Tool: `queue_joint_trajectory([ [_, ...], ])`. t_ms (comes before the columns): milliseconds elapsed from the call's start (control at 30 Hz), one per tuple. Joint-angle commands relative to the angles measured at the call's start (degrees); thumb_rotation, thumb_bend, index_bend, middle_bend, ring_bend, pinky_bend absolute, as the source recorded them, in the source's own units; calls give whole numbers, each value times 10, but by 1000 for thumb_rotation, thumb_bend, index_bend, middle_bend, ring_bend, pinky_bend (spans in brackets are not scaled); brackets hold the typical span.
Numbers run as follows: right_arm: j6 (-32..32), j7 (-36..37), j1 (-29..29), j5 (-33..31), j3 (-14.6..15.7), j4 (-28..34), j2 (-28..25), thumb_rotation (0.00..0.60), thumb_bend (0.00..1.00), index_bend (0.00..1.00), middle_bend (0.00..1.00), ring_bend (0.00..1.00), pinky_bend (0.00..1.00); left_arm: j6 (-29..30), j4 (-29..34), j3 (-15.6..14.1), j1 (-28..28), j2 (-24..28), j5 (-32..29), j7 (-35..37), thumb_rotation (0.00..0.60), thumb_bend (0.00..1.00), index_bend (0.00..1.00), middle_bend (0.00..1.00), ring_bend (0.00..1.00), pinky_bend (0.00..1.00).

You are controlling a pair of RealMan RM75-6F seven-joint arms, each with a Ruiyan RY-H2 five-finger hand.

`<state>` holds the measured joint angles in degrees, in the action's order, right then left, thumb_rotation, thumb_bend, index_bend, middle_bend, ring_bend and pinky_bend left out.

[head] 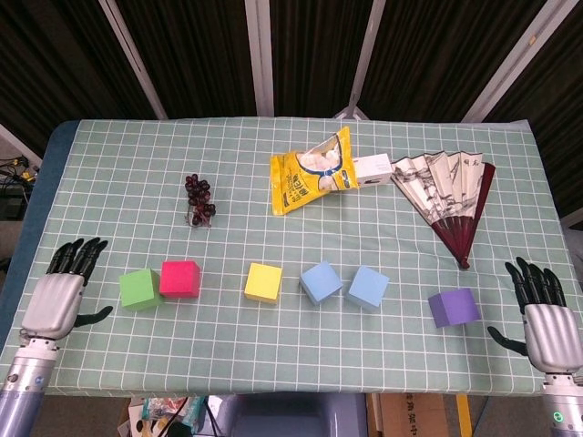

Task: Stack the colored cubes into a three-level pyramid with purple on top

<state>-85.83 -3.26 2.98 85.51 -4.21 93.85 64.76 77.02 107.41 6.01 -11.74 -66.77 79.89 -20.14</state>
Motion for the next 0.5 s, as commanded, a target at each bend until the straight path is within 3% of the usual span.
queue_joint_trajectory([
  [33, 7, 2, 3, -7, -2, 0, 2, 600, 144, 0, 0, 0, 0, -44, 41, 28, -45, -20, -52, -66, 600, 69, 0, 129, 0, 0],
  [233, 9, 5, 4, -7, -1, 3, 2, 600, 143, 0, 0, 0, 0, -82, 66, 55, -105, -63, -134, -157, 600, 92, 0, 156, 0, 0],
  [500, 12, 8, 4, -12, -1, 5, 3, 600, 143, 0, 0, 0, 0, -98, 62, 70, -174, -137, -223, -249, 600, 134, 0, 155, 0, 0],
])
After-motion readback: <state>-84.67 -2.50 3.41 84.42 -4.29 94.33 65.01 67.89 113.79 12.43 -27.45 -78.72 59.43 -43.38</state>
